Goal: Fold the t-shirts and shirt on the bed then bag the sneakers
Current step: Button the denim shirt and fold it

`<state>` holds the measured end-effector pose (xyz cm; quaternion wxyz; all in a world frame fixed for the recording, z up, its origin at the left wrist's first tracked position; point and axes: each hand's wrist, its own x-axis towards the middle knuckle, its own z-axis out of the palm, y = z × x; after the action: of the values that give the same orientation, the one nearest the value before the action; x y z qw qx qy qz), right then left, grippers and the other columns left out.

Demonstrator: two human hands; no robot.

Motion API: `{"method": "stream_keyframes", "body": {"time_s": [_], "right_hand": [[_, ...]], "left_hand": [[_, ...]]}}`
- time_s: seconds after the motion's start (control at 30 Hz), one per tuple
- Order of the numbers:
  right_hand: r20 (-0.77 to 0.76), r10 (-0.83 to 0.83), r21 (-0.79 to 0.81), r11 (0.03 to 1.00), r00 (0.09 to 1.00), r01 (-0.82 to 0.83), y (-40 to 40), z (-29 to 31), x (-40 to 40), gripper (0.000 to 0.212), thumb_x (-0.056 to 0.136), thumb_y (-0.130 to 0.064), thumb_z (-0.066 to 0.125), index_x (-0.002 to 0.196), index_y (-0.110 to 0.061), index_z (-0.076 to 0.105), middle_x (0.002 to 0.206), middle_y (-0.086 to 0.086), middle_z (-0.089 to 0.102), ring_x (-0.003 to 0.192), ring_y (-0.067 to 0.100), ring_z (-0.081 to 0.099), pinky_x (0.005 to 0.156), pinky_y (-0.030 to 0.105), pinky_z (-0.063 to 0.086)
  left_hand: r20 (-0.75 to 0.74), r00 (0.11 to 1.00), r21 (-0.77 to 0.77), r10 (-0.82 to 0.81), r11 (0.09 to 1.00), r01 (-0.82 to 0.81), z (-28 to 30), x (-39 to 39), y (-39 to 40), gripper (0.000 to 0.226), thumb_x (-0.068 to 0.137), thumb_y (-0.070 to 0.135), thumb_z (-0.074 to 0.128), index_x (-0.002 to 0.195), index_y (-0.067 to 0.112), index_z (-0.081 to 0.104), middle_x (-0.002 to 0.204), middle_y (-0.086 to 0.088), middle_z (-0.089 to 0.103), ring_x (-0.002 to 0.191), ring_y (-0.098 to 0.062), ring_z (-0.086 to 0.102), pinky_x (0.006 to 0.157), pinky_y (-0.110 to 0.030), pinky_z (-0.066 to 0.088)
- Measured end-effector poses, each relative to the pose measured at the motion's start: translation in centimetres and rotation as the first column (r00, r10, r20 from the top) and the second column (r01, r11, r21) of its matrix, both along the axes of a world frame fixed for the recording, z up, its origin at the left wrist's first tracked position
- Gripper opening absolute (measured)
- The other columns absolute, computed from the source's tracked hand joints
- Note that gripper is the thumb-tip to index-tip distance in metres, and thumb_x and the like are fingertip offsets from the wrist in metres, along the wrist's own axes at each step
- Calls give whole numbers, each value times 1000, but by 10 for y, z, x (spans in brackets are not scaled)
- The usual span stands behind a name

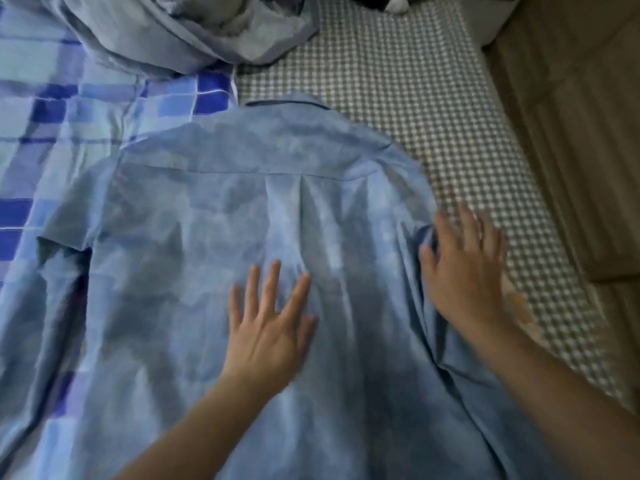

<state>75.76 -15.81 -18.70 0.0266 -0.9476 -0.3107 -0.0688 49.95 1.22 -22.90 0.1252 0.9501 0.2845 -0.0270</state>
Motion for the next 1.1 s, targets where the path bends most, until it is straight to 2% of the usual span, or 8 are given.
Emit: {"method": "stream_keyframes", "body": {"time_s": [0.17,0.43,0.53,0.63,0.8,0.87,1.03,1.1], "right_hand": [[-216,-246,-170,962,945,212,-144,-9,-22,96,80,-68,47,149,-1,39,131,31,52,114,47,55,94,56,50],[-225,-326,-267,927,918,263,-172,6,-62,46,73,-22,88,107,1,66,86,19,68,71,33,67,64,38,55],[-403,-258,-126,966,878,227,-187,26,-11,19,102,-26,49,115,-12,52,88,9,64,73,32,62,63,37,48],[-13,-117,-68,991,993,115,-206,43,99,24,105,-28,38,104,-9,53,84,21,61,62,41,63,53,43,50],[-70,-265,-567,804,962,180,-227,45,226,44,99,-31,50,141,-19,51,136,22,47,125,45,44,106,53,36],[-163,-340,-454,859,926,235,-212,29,222,52,101,-40,38,148,-18,44,147,23,40,132,44,37,111,51,32],[-223,76,27,997,972,-72,-141,-20,141,69,101,-47,48,159,-16,26,162,21,23,145,43,25,115,57,28],[-230,307,-73,941,924,-331,-135,-46,124,75,100,-50,37,162,-23,5,166,14,19,150,39,21,118,59,23]], "left_hand": [[-192,981,-55,7,998,-18,-26,-39,-21,70,96,63,29,157,30,37,166,-12,26,154,-38,17,119,-65,18],[-266,934,-53,238,964,-261,10,18,-60,71,75,47,45,138,17,55,157,-24,32,147,-46,24,114,-69,22],[-88,995,-119,43,991,-53,26,58,-110,73,77,43,44,143,15,50,152,-24,38,139,-49,34,110,-65,35],[-82,989,-193,-121,976,104,24,85,-150,68,91,54,39,154,29,40,161,-17,32,148,-44,28,115,-58,33],[-283,880,-169,-382,923,346,2,94,-198,71,85,68,47,146,34,50,156,-14,43,138,-48,45,105,-61,44],[-310,869,-152,-385,923,354,5,101,-199,70,83,70,48,144,38,50,152,-12,49,135,-45,49,102,-60,47],[-287,829,-179,-480,877,446,14,86,-193,68,76,66,59,140,47,52,147,-12,55,127,-42,58,93,-58,54],[-311,787,-180,-533,846,502,13,69,-191,77,68,70,63,142,50,50,149,-13,54,128,-41,58,91,-60,54]]}}
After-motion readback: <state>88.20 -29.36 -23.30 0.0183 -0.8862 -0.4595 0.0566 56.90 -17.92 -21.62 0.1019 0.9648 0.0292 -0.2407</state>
